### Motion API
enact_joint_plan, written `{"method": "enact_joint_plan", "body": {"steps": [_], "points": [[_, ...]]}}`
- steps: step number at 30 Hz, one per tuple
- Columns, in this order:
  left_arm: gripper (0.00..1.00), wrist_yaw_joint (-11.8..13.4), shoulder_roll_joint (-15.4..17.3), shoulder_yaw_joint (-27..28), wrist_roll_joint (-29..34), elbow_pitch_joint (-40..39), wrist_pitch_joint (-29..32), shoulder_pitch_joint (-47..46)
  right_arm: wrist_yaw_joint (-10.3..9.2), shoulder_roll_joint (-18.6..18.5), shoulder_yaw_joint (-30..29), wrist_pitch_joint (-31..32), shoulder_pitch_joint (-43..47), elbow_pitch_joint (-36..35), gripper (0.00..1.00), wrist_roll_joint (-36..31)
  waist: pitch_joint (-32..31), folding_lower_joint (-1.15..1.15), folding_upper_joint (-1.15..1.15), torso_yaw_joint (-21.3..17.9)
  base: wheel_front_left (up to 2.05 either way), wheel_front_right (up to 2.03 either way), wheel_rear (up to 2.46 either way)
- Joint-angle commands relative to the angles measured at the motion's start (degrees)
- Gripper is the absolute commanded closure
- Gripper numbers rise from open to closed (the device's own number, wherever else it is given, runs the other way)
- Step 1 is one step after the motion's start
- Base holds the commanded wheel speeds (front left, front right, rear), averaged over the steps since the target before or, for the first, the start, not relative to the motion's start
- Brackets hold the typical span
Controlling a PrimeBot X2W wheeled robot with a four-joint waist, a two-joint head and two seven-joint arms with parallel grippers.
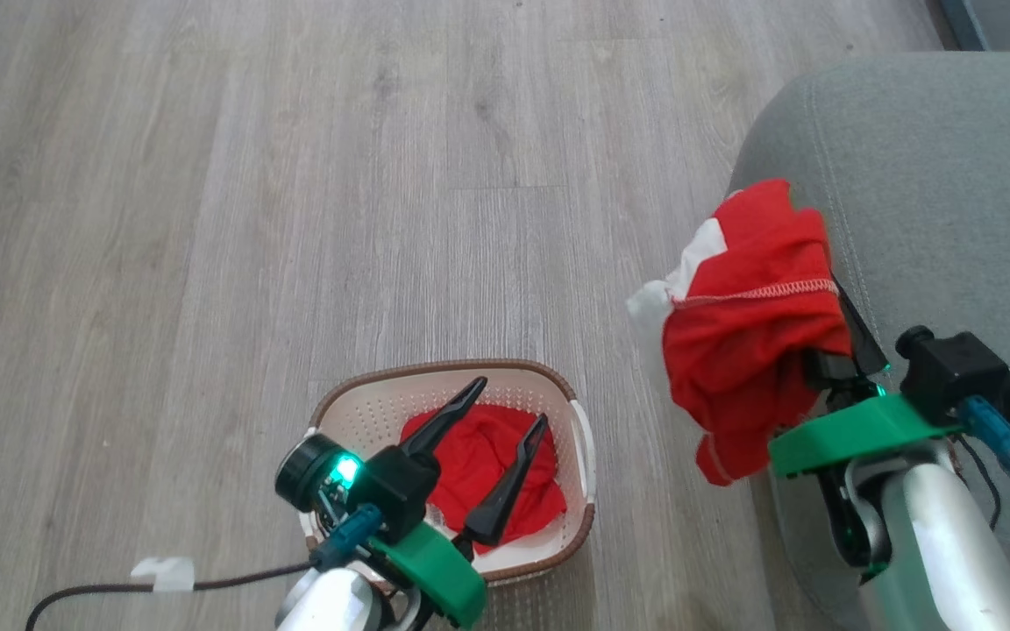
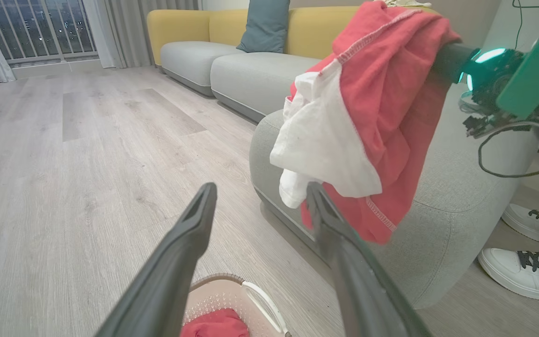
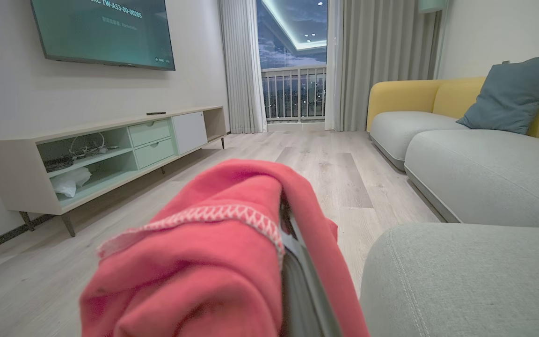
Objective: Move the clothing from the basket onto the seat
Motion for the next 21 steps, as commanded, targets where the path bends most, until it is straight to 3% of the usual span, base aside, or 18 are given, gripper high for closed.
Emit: {"method": "enact_joint_plan", "body": {"steps": [1,11,21], "points": [[0.0,-0.05,0.16,1.94,0.1,-2.05,-0.28,-1.29,-0.01,0.71,0.75,-0.38,-0.87,-2.37,1.0,-0.41,0.08,0.0,0.0,-0.17,0.0,0.0,0.0],[0.0,-0.05,0.53,2.09,0.47,-2.98,-0.28,-0.96,-0.01,0.71,-3.6,-0.38,-1.53,-4.49,1.0,-2.85,1.65,0.0,0.0,-4.84,0.0,0.0,0.0],[0.0,-0.05,1.61,0.49,1.52,-5.28,-0.28,-2.49,-0.01,0.71,-10.66,-0.38,-1.88,-8.37,1.0,-4.71,4.45,0.0,0.0,-16.19,0.0,0.0,0.0]]}}
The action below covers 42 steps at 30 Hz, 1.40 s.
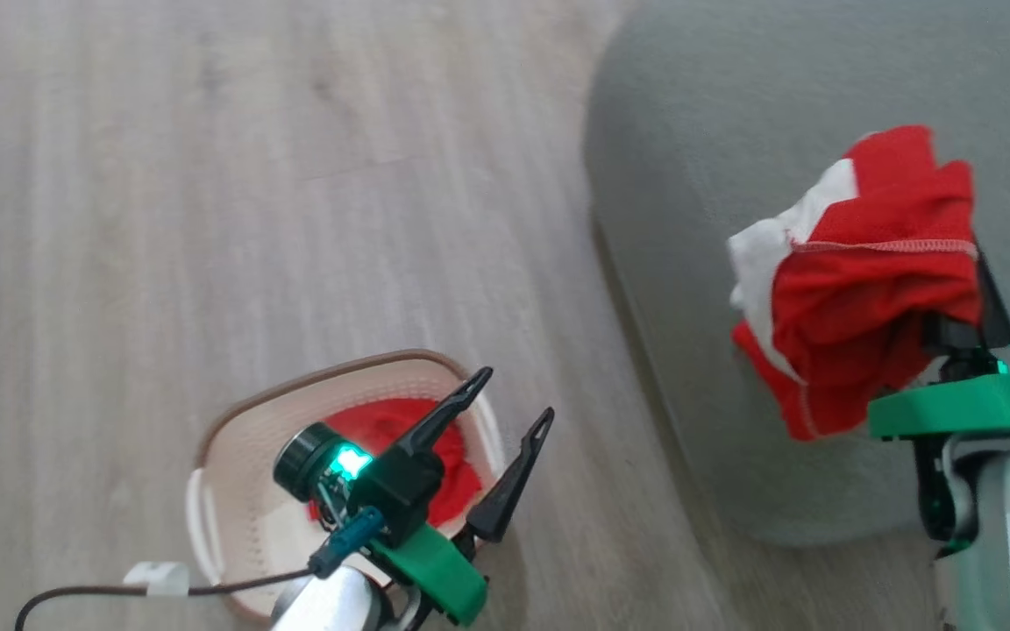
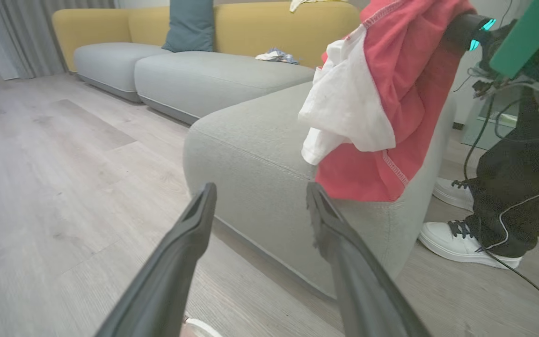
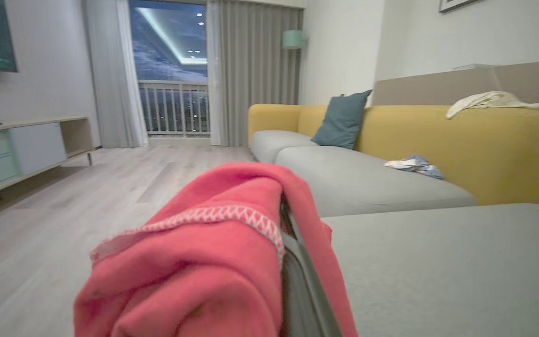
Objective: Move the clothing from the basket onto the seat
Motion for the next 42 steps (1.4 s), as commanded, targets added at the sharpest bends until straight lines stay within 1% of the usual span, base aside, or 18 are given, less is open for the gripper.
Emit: {"method": "enact_joint_plan", "body": {"steps": [1,6,10,16,19,22,26,32,35,39,42], "points": [[0.0,-0.05,0.53,1.14,0.38,-2.44,-0.29,-2.36,-0.01,0.2,0.71,-0.38,-1.86,-2.63,1.0,-0.17,1.35,0.0,0.0,-3.87,0.0,0.0,0.0],[0.0,-0.05,1.28,-0.1,0.92,-2.87,-0.29,-2.7,-0.01,0.2,-0.94,-0.38,-1.04,-3.63,1.0,0.35,2.63,0.0,0.0,-8.64,0.0,0.0,0.0],[0.0,-0.05,2.03,-1.68,1.34,-3.24,-0.29,-3.06,-0.01,0.2,-1.78,-0.38,-0.65,-4.18,1.0,1.17,3.82,0.0,0.0,-11.36,0.0,0.0,0.0],[0.0,-0.05,3.24,-3.09,1.61,-3.4,-0.29,-3.7,-0.01,0.2,-2.42,-0.38,-0.66,-4.63,1.0,1.91,5.62,0.0,0.0,-13.63,0.0,0.0,0.0],[0.0,-0.05,3.81,-3.48,2.0,-2.91,-0.29,-3.97,-0.01,0.2,-2.63,-0.38,-1.22,-4.65,1.0,0.72,6.49,0.0,0.0,-14.04,0.0,0.0,0.0],[0.0,-0.05,4.03,-3.81,2.27,-2.97,-0.29,-4.28,-0.01,0.2,-3.07,-0.38,-2.14,-4.48,1.0,-0.38,7.22,0.0,0.0,-13.94,0.0,0.0,0.0],[0.0,-0.05,5.01,-4.82,2.32,-3.46,-0.29,-5.26,-0.01,0.05,-4.79,-0.38,-5.69,-4.98,1.0,-2.07,9.45,0.0,0.0,-13.15,0.0,0.0,0.0],[0.0,-0.05,7.38,-6.67,2.48,-3.83,-0.29,-7.39,-0.01,-5.6,-7.21,-0.38,-14.36,-2.58,1.0,-3.17,13.87,0.0,0.0,-11.05,0.0,0.0,0.0],[0.0,-0.05,8.84,-7.45,2.36,-4.33,-0.29,-8.58,-0.01,-8.49,-8.32,-0.38,-19.73,-0.1,1.0,-2.04,16.46,0.0,0.0,-9.85,0.0,0.0,0.0],[0.0,-0.05,10.62,-8.12,2.37,-5.0,-0.29,-10.33,-0.01,-10.94,-10.82,-0.38,-26.01,3.15,1.0,-1.09,20.06,0.0,0.0,-7.88,0.0,0.0,0.0],[0.0,-0.05,11.65,-7.83,2.33,-5.53,-0.29,-11.6,-0.01,-12.79,-12.34,-0.38,-30.45,7.23,1.0,-1.31,22.67,0.0,0.0,-6.58,0.0,0.0,0.0]]}}
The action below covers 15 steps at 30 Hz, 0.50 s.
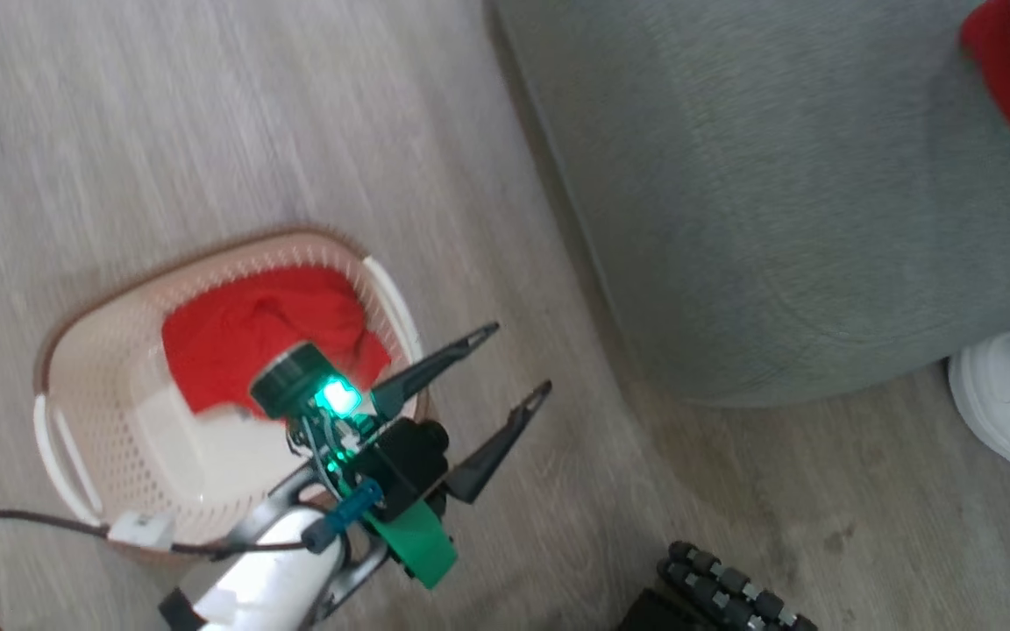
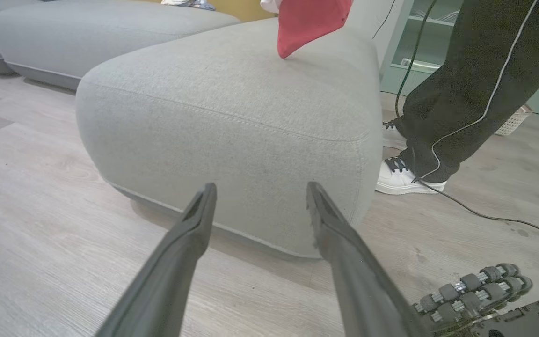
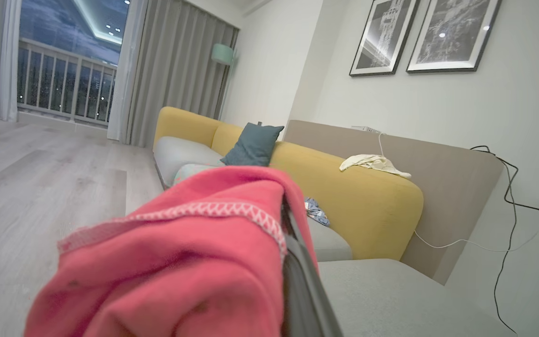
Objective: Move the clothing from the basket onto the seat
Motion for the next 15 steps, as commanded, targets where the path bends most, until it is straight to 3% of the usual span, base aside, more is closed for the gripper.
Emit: {"method": "enact_joint_plan", "body": {"steps": [1,10,15], "points": [[0.0,-0.05,1.15,1.28,0.2,-2.52,-0.29,-1.81,-0.01,-2.38,-0.16,-0.36,-2.91,0.74,1.0,-0.41,3.32,-0.01,0.0,2.41,0.0,0.0,0.0],[0.0,-0.05,3.83,0.51,-0.11,-3.57,-0.29,-4.51,-0.01,-5.24,-2.7,-0.36,-13.4,19.06,1.0,-5.12,7.66,-0.01,0.0,5.78,0.0,0.0,0.0],[0.0,-0.05,4.76,0.45,-0.13,-3.91,-0.29,-5.0,-0.01,-4.38,-8.24,-0.36,-17.67,28.9,1.0,-8.16,9.29,-0.01,0.0,6.88,0.0,0.0,0.0]]}}
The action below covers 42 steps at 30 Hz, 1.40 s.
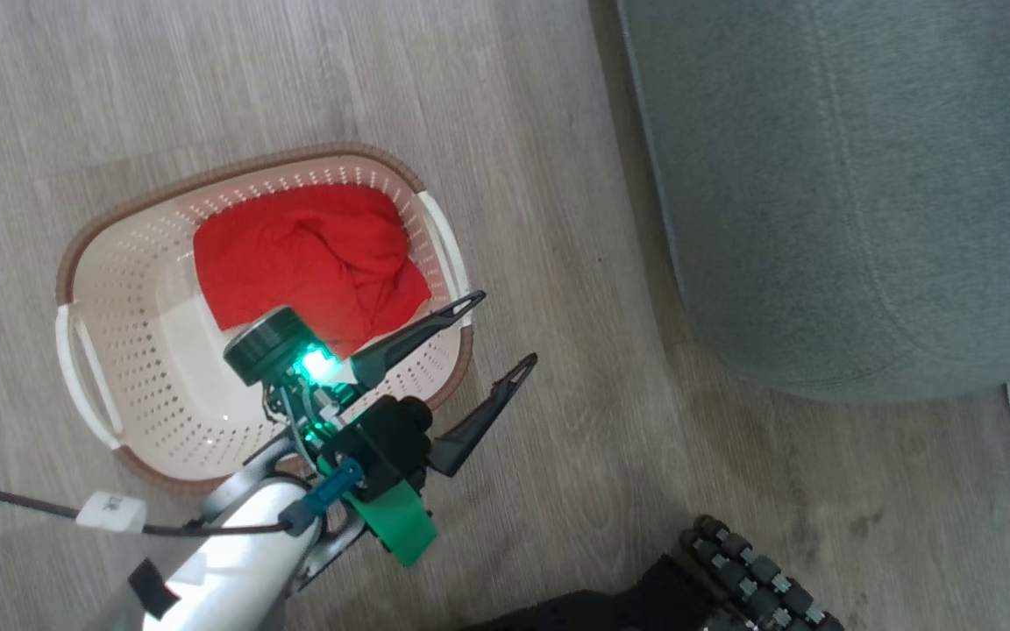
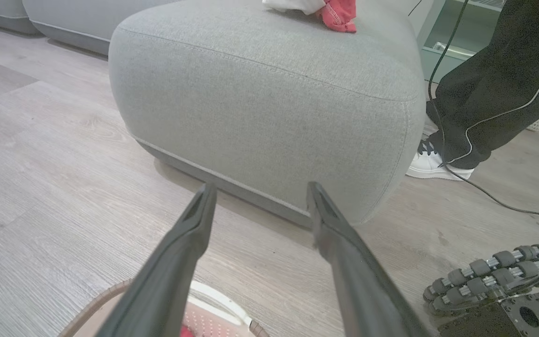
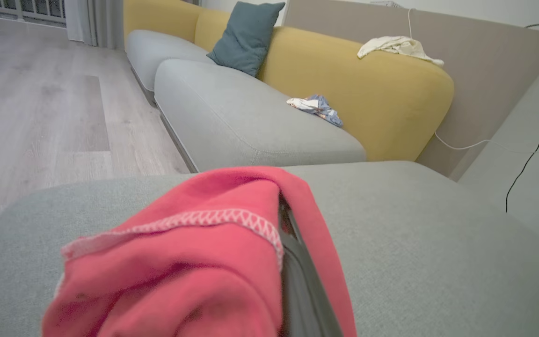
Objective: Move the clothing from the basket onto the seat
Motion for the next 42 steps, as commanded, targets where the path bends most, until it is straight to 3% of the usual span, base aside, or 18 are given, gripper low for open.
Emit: {"method": "enact_joint_plan", "body": {"steps": [1,4,13,14,15,16,24,33,37,42], "points": [[0.0,-0.05,1.45,1.54,-0.11,-2.11,-0.29,-0.98,-0.01,-0.99,-0.95,-0.3,-1.98,1.45,1.0,-1.97,1.07,-0.01,0.0,0.6,0.0,0.0,0.0],[0.0,-0.05,1.98,1.77,-0.14,-2.11,-0.29,-1.12,-0.01,-1.07,-0.4,1.48,-2.86,7.64,1.0,-8.59,1.82,-0.01,0.0,0.77,0.0,0.0,0.0],[0.0,-0.05,1.57,1.86,-0.22,-1.8,-0.29,-1.44,-0.01,0.73,-6.53,3.33,-5.22,16.72,1.0,-16.69,1.71,-0.01,0.0,1.11,0.0,0.0,0.0],[0.0,-0.05,1.43,1.96,-0.27,-1.65,-0.29,-1.39,-0.01,0.72,-7.21,3.26,-5.19,17.24,0.76,-17.19,1.47,-0.01,0.0,1.05,0.0,0.0,0.0],[0.0,-0.05,1.25,2.01,-0.3,-1.5,-0.29,-1.35,-0.01,0.58,-7.83,3.09,-5.15,17.62,0.33,-17.72,1.21,-0.01,0.0,1.03,0.0,0.0,0.0],[0.0,-0.05,1.04,1.96,-0.3,-1.38,-0.29,-1.35,-0.01,0.4,-8.56,2.95,-5.09,17.98,0.0,-18.19,0.86,-0.01,0.0,1.04,0.0,0.0,0.0],[0.0,-0.05,-1.42,1.23,-0.31,0.03,-0.29,-0.91,-0.01,-0.06,-10.69,2.11,-4.08,21.5,0.0,-21.27,-4.25,-0.01,0.0,0.5,0.0,0.0,0.0],[0.0,-0.06,-6.37,1.34,-0.65,2.54,-0.29,1.5,-0.01,-1.71,-2.66,0.25,-1.72,28.06,0.0,-23.28,-14.32,-0.01,0.0,0.37,0.0,0.0,0.0],[0.0,-0.05,-8.37,2.54,-0.54,3.43,-0.29,3.21,-0.01,-0.77,1.76,-0.3,-1.3,28.95,0.0,-20.18,-18.46,-0.01,0.0,0.86,0.0,0.0,0.0],[0.0,0.2,-10.49,5.47,-0.36,3.98,-0.29,5.36,-0.01,3.08,12.74,-0.35,2.22,21.25,0.0,-8.12,-22.6,-0.01,0.0,2.19,0.0,0.0,0.0]]}}
